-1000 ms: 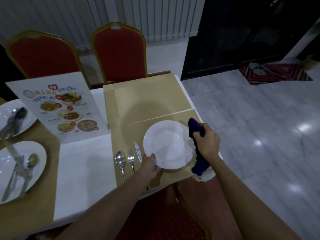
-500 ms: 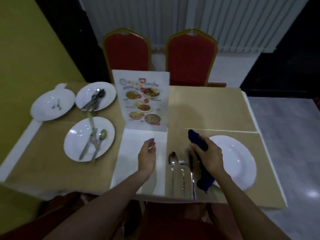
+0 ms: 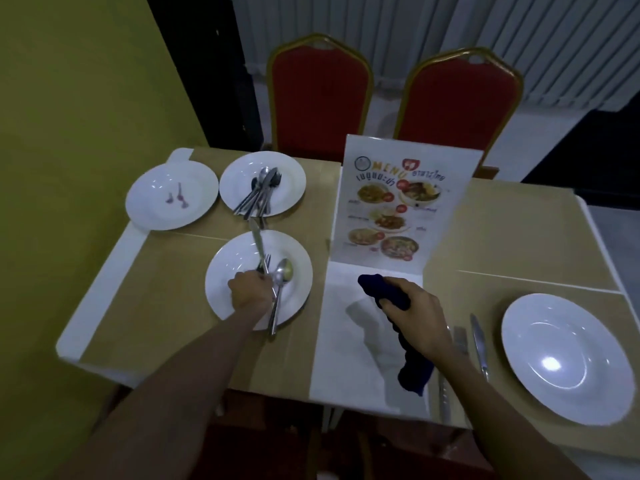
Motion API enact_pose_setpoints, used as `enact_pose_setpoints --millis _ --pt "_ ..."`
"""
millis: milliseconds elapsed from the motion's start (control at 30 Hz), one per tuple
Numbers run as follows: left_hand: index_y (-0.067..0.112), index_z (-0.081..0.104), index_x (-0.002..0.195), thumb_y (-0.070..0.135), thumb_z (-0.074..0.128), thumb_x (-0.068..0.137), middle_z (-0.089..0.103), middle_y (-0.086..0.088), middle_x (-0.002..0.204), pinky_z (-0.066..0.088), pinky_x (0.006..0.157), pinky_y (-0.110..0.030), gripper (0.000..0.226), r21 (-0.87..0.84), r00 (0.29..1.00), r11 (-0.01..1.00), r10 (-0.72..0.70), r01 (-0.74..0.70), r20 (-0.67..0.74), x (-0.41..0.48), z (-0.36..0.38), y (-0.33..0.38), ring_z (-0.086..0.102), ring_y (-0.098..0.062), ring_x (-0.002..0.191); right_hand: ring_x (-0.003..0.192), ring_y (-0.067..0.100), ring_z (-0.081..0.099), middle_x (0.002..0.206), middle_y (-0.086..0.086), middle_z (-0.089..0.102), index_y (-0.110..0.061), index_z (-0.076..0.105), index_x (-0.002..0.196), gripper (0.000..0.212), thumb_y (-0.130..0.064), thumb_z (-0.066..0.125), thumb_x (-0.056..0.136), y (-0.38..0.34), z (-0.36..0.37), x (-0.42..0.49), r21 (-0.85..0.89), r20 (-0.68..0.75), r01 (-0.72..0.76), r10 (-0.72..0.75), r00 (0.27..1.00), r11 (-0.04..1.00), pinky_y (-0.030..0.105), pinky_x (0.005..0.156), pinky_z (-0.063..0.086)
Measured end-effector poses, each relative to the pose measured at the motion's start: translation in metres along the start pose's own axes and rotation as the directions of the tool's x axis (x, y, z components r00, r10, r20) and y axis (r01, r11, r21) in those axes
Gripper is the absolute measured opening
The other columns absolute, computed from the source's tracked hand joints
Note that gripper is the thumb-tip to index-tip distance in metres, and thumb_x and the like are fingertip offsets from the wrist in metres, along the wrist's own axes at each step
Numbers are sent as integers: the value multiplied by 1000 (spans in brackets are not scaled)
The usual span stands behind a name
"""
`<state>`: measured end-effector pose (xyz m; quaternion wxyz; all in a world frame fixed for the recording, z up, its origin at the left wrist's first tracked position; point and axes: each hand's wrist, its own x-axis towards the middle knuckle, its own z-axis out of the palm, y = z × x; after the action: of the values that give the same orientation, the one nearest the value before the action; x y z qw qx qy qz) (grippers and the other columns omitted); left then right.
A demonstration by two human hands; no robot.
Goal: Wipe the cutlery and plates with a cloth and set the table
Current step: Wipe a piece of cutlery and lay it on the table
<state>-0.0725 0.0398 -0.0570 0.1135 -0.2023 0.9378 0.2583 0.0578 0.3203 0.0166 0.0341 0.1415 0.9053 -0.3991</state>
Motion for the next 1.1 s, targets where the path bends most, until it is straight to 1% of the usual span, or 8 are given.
enact_pose_setpoints --millis 100,333,533,667,767,867,967,1100 --pt "11 75 87 50 56 87 69 -11 90 55 74 -40 44 -18 999 1000 -7 8 49 7 5 0 63 -32 90 73 16 66 99 -3 71 -28 60 131 45 -25 68 87 -3 8 0 -31 0 -14 14 1000 999 34 70 57" --pt "5 72 78 37 64 82 70 -10 84 54 69 -35 33 -134 982 986 -71 95 173 13 -8 3 66 -29 86 75 16 66 101 -4 71 -28 58 132 46 -27 68 88 -17 18 0 -79 28 -32 35 999 996 39 72 59" --pt "-1 70 75 36 59 81 65 -28 100 53 80 -43 39 -234 979 969 -37 85 202 10 -17 -13 64 -41 90 72 12 66 97 -7 70 -29 58 132 45 -27 68 88 -29 25 3 -70 62 -19 23 998 997 39 72 59" --pt "7 57 67 32 64 91 54 -11 67 40 54 -33 35 -434 949 889 -6 149 315 -27 -42 -18 52 -25 58 62 8 66 90 -12 70 -31 60 128 41 -25 67 88 -39 27 1 -41 111 11 -6 994 999 38 70 59" --pt "2 60 90 16 54 99 63 -8 75 53 55 -25 18 -695 840 571 19 436 543 -53 -57 -17 62 -15 63 57 8 65 83 -11 71 -32 61 126 38 -24 66 89 -46 27 0 -19 148 57 -53 988 998 39 69 59" --pt "-3 59 94 0 47 99 63 -12 80 53 50 -19 14 -745 749 281 118 605 652 -85 -68 -10 64 -10 57 63 7 66 88 -11 71 -32 59 129 37 -28 62 92 -55 23 1 -36 125 112 -107 986 993 40 70 58" --pt "1 58 94 -3 42 99 55 -7 72 40 42 -14 17 -736 731 400 201 546 652 -126 -68 9 50 -6 50 95 18 62 124 -7 64 -28 54 138 42 -28 60 96 -65 21 -6 -167 -24 268 -275 961 949 36 73 52" --pt "5 55 113 4 33 103 44 3 65 28 44 -17 25 -744 748 594 333 307 574 -174 -62 35 36 -5 50 89 28 57 137 -4 59 -29 58 135 58 -14 78 82 -59 12 -19 -472 97 623 -665 740 624 33 43 49"
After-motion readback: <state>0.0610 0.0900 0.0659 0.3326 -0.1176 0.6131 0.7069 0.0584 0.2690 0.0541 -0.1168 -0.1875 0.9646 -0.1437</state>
